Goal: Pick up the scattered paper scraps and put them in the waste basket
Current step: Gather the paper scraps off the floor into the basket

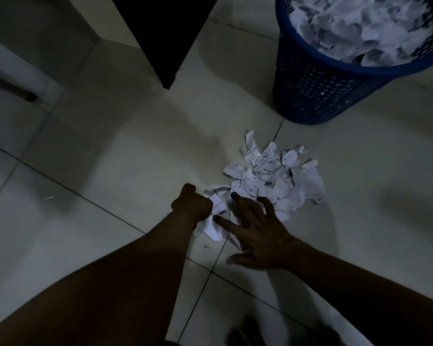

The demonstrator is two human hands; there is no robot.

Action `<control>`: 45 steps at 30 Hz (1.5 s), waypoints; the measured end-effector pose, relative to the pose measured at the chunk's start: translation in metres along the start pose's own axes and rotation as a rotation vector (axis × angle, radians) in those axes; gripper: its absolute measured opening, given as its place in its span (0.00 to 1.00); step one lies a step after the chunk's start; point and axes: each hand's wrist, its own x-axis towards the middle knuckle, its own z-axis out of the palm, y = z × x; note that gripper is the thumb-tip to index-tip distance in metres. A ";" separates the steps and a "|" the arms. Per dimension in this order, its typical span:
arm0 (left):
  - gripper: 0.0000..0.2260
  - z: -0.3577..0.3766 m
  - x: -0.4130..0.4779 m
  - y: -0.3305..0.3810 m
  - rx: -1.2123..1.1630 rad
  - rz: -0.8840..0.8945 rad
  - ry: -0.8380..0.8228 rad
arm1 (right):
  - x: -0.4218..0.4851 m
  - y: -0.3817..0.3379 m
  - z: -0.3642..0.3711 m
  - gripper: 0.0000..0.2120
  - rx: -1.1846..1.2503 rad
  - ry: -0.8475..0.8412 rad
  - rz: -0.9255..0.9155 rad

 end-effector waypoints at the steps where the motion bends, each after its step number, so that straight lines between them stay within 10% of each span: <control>1: 0.37 0.000 0.000 0.000 -0.021 0.004 -0.003 | 0.004 -0.006 0.007 0.40 0.006 0.030 -0.019; 11: 0.30 -0.003 0.005 -0.012 -0.115 0.011 -0.005 | 0.014 0.016 0.004 0.28 -0.037 0.166 0.183; 20: 0.31 0.013 0.003 -0.005 -0.061 0.099 -0.060 | -0.004 0.066 -0.017 0.38 0.339 0.206 1.007; 26: 0.36 0.019 -0.005 0.007 -0.015 0.167 -0.098 | -0.001 0.055 -0.022 0.37 0.304 0.139 0.623; 33: 0.29 0.016 0.003 0.005 0.007 0.188 0.047 | -0.033 0.026 -0.014 0.61 0.193 -0.077 0.484; 39: 0.41 0.017 -0.002 0.008 0.118 0.235 0.041 | -0.036 0.030 0.009 0.48 0.104 0.009 0.531; 45: 0.55 0.026 -0.009 0.021 0.290 0.308 -0.016 | -0.015 0.056 -0.010 0.62 0.114 0.006 0.614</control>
